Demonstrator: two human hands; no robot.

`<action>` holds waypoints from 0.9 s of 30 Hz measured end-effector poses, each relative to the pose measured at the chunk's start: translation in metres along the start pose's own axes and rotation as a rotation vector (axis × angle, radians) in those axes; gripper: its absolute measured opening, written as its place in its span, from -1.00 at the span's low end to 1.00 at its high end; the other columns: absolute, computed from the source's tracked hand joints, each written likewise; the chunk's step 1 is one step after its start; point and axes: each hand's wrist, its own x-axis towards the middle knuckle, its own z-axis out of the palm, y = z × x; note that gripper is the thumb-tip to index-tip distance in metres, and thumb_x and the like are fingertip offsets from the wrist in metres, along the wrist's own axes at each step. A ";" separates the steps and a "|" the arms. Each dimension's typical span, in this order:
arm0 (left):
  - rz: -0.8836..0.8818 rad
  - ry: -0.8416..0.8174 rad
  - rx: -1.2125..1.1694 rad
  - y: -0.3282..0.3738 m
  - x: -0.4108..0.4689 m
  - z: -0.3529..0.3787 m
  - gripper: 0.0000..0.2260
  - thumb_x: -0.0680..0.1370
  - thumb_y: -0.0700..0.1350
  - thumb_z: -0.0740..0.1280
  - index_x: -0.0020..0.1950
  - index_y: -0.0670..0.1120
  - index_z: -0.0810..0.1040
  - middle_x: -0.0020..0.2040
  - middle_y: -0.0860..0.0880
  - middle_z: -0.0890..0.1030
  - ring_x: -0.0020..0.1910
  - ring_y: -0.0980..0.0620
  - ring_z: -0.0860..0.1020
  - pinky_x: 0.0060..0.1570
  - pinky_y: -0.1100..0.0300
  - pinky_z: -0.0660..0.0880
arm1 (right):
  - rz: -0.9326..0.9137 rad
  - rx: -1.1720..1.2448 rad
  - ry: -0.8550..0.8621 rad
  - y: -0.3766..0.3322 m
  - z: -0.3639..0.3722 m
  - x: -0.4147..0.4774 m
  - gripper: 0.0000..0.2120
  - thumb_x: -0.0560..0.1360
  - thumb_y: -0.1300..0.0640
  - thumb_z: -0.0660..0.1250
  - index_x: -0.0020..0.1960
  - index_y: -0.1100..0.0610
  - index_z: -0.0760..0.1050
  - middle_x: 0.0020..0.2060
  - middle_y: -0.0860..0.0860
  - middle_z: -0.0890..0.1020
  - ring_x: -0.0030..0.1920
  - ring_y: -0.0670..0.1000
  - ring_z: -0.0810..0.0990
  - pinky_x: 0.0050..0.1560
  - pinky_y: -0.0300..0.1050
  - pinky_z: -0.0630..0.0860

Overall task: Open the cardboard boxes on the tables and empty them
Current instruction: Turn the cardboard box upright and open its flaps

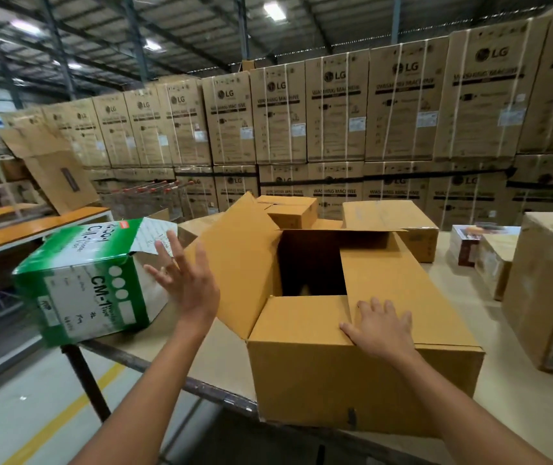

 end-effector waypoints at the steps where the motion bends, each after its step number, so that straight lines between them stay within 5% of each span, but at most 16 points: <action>1: 0.012 -0.076 0.035 -0.010 -0.010 0.006 -0.55 0.48 -0.33 0.32 0.36 -0.10 0.46 0.60 -0.29 0.03 0.58 -0.33 -0.06 0.42 -0.39 -0.20 | 0.000 -0.001 -0.005 0.000 0.000 0.000 -0.23 0.53 -0.46 -0.05 0.58 -0.02 0.17 0.58 0.08 0.20 0.57 0.19 0.14 0.48 0.38 0.12; 5: -0.060 -0.635 -0.256 -0.026 -0.064 0.026 -0.56 0.60 -0.10 0.31 0.47 -0.14 0.38 0.55 -0.20 0.24 0.45 -0.21 0.36 0.37 -0.10 0.35 | -0.009 -0.002 -0.024 -0.004 -0.001 -0.003 -0.25 0.54 -0.45 -0.04 0.57 -0.02 0.17 0.58 0.07 0.20 0.57 0.19 0.13 0.48 0.37 0.12; 8: -0.182 -0.888 -0.660 -0.001 -0.084 0.019 -0.58 0.68 0.03 0.20 0.50 -0.08 0.36 0.44 -0.10 0.45 0.40 -0.12 0.44 0.34 -0.04 0.42 | -0.012 0.021 -0.036 -0.009 -0.003 -0.004 -0.26 0.55 -0.43 -0.03 0.58 -0.01 0.16 0.60 0.09 0.17 0.58 0.20 0.10 0.50 0.37 0.06; 15: -0.149 -1.111 -0.677 0.027 -0.070 0.034 -0.40 0.61 0.09 0.31 0.56 -0.09 0.20 0.46 -0.08 0.39 0.37 -0.08 0.42 0.34 -0.02 0.41 | 0.001 0.065 -0.084 -0.006 -0.010 -0.007 -0.26 0.56 -0.43 -0.09 0.58 -0.01 0.18 0.60 0.09 0.14 0.59 0.20 0.07 0.52 0.36 0.00; 20: -0.019 -1.100 -0.501 0.041 -0.054 0.059 -0.32 0.61 0.11 0.29 0.63 -0.07 0.07 0.60 -0.13 0.18 0.53 -0.13 0.25 0.48 -0.02 0.23 | 0.015 0.033 -0.024 -0.006 -0.014 -0.004 -0.37 0.58 -0.39 -0.02 0.47 -0.02 0.33 0.45 0.06 0.38 0.45 0.16 0.31 0.40 0.28 0.26; 27: 0.031 -1.105 -0.398 0.083 -0.016 0.128 -0.23 0.60 0.09 0.31 0.65 0.00 -0.09 0.62 -0.14 0.07 0.56 -0.15 0.19 0.48 -0.05 0.28 | 0.035 0.065 0.050 0.012 -0.016 0.062 -0.45 0.61 -0.26 0.12 0.49 0.01 0.30 0.50 0.10 0.28 0.49 0.17 0.21 0.41 0.23 0.27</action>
